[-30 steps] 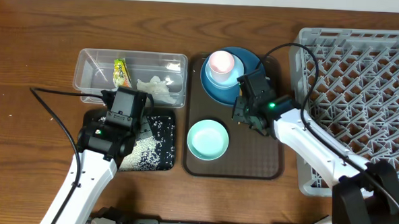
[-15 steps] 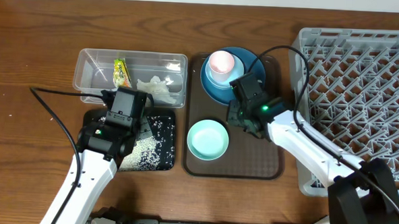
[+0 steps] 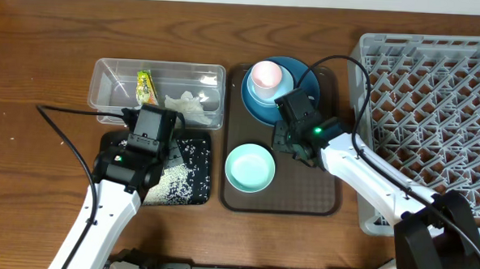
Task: Sort waste into correct bins and load items into the dishwasher rack
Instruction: 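Grasp the second wooden chopstick with the right gripper and lift it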
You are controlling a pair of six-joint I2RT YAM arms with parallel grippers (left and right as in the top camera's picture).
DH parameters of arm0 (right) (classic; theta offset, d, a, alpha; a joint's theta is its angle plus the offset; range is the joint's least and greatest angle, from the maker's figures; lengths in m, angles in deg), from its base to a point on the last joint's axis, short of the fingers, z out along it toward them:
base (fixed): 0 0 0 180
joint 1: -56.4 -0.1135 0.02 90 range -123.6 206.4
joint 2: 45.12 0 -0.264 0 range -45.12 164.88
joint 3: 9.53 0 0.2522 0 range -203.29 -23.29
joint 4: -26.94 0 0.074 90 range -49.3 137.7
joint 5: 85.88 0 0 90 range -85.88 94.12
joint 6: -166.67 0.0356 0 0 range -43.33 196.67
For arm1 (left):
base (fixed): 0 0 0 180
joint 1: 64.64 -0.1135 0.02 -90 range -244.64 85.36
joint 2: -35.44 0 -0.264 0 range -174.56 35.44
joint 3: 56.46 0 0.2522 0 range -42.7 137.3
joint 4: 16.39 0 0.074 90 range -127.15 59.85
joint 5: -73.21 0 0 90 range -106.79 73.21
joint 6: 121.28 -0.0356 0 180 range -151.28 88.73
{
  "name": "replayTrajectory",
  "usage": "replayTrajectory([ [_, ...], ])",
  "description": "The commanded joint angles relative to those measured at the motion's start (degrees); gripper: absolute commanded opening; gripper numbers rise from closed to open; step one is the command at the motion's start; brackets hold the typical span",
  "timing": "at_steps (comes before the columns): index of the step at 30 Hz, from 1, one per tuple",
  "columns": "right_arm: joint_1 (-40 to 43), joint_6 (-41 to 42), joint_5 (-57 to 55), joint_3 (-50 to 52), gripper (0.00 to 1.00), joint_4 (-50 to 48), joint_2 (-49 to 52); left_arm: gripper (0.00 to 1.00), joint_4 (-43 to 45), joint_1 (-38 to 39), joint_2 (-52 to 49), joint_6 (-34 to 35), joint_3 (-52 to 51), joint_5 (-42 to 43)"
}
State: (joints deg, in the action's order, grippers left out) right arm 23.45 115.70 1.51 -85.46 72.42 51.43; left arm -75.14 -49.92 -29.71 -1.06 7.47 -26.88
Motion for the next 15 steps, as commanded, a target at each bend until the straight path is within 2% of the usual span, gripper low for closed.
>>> replayTrajectory([
  [1,-0.68,0.15,-1.46,0.61,0.26,-0.02,0.24,0.56,-0.17,-0.24,-0.35,0.33,0.28,-1.14],
  [10,-0.66,0.15,-4.70,1.25,0.29,-0.31,0.24,0.56,-0.15,-0.24,-0.35,0.33,0.28,-1.11],
  [15,-0.68,0.15,-4.68,1.25,0.26,-0.79,0.24,0.56,-0.15,-0.24,-0.35,0.33,0.28,-1.14],
])
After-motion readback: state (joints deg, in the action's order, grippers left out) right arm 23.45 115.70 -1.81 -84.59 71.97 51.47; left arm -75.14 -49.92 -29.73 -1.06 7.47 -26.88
